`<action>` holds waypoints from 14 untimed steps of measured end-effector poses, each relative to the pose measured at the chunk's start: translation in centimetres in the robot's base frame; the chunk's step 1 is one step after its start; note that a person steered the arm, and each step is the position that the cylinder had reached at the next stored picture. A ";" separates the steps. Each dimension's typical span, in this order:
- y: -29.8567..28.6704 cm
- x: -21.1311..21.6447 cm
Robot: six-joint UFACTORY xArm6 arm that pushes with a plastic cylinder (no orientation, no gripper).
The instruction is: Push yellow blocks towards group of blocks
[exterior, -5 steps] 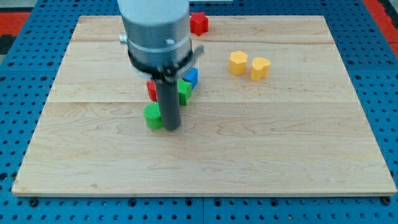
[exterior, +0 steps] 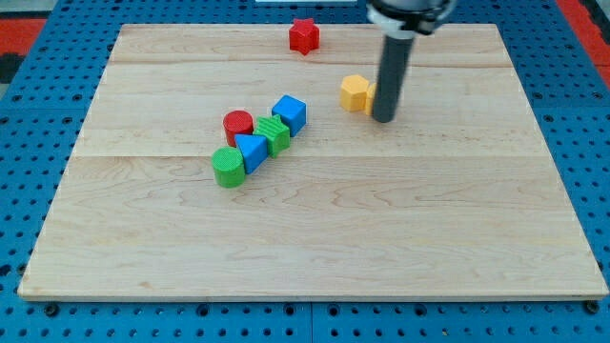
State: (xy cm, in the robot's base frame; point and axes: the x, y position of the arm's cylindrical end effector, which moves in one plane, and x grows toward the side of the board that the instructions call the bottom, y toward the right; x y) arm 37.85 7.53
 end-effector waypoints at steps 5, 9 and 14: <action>-8.4 -2.6; 0.0 1.8; -6.2 -1.4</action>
State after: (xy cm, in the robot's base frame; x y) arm 36.40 1.32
